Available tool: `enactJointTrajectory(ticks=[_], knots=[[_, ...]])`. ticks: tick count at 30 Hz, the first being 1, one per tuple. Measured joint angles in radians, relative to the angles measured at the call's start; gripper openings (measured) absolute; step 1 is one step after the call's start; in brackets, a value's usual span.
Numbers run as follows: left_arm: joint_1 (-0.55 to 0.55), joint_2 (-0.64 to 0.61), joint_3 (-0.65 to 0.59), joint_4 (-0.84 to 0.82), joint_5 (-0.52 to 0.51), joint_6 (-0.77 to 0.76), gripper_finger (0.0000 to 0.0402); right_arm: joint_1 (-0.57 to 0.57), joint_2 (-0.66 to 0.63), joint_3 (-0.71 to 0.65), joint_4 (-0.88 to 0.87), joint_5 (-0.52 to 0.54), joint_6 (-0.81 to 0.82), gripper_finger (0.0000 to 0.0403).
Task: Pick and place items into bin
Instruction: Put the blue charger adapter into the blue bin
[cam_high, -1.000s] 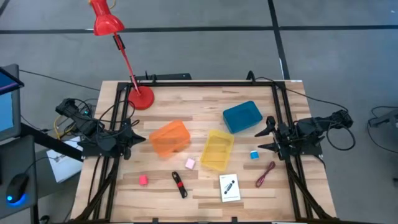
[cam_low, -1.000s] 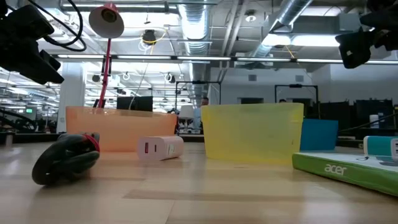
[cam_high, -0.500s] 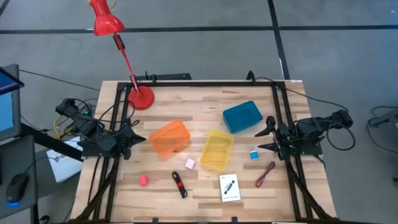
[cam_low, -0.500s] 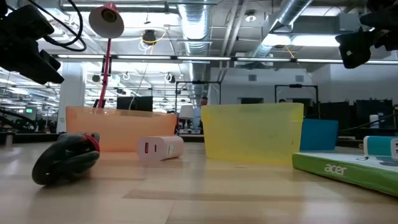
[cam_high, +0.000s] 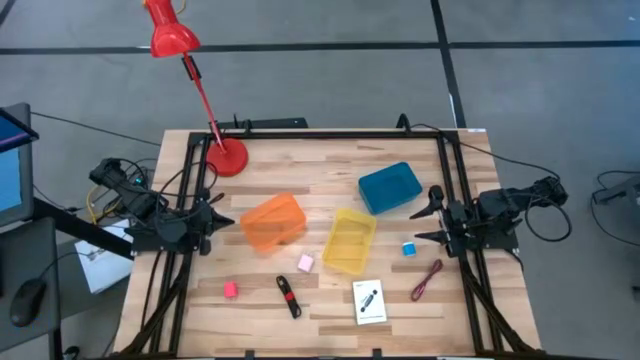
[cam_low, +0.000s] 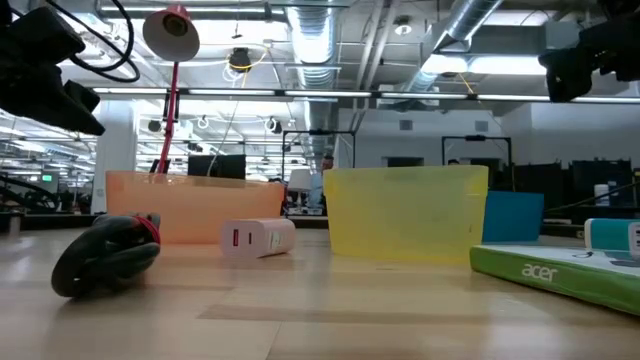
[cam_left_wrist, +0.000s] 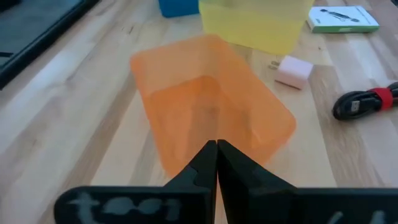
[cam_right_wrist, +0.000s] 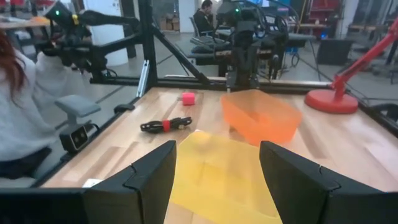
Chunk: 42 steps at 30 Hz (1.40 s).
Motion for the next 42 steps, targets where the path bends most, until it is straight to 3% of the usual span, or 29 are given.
enactJointTrajectory(ticks=[10, 16, 22, 29, 32, 36, 42], knots=[[0.000, 0.000, 0.000, -0.005, 0.000, -0.010, 0.0000, 0.000, 0.000, 0.000, 0.060, 0.000, -0.013, 0.0228], [0.000, 0.000, 0.000, -0.005, -0.004, -0.009, 0.0000, 0.002, 0.000, 0.000, 0.236, -0.001, -0.185, 0.0228], [0.000, 0.000, 0.000, -0.005, -0.004, -0.010, 0.0000, 0.002, 0.000, 0.000, 0.263, -0.001, -0.174, 0.0228], [0.000, 0.000, 0.000, -0.003, -0.013, -0.007, 0.0000, -0.018, 0.003, -0.040, 0.401, 0.001, -0.318, 0.0228], [0.000, 0.000, 0.000, 0.108, -0.139, -0.119, 0.0000, -0.034, 0.003, -0.046, 0.426, 0.000, -0.325, 0.0228], [0.000, 0.000, 0.000, 0.389, -0.453, -0.288, 0.0000, -0.057, 0.003, -0.046, 0.437, 0.001, -0.321, 0.0228], [0.000, -0.001, 0.000, 0.642, -0.791, -0.138, 0.0000, -0.091, 0.003, -0.046, 0.453, 0.005, -0.233, 0.0228]])
